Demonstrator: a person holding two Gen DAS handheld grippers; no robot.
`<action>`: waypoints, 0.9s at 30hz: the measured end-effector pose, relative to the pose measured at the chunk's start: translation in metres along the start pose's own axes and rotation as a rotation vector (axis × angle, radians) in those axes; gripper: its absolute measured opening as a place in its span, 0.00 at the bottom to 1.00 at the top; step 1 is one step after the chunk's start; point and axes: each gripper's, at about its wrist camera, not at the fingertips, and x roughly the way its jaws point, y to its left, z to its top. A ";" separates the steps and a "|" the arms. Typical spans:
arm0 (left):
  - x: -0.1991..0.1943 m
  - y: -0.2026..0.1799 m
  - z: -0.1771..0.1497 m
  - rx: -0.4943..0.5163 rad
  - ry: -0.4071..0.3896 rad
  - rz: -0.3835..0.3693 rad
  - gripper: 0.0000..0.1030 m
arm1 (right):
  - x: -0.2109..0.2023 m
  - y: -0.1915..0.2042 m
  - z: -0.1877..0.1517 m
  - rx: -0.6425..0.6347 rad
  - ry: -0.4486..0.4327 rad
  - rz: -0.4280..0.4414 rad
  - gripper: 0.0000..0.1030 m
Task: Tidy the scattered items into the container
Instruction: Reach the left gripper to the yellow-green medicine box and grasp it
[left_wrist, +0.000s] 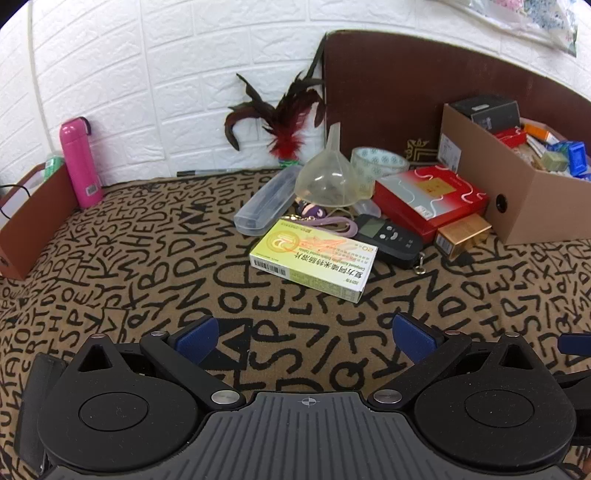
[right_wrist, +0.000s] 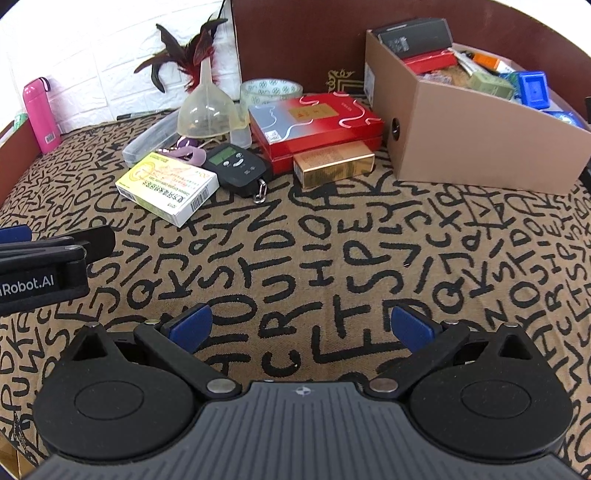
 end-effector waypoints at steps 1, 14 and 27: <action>0.003 0.000 0.000 0.001 0.004 0.000 1.00 | 0.003 0.000 0.001 0.001 0.007 0.002 1.00; 0.042 0.016 0.008 0.006 0.048 -0.056 1.00 | 0.040 0.005 0.013 -0.003 0.071 0.022 1.00; 0.107 0.068 0.059 -0.025 0.046 -0.204 0.95 | 0.078 0.042 0.037 -0.161 -0.029 0.143 0.99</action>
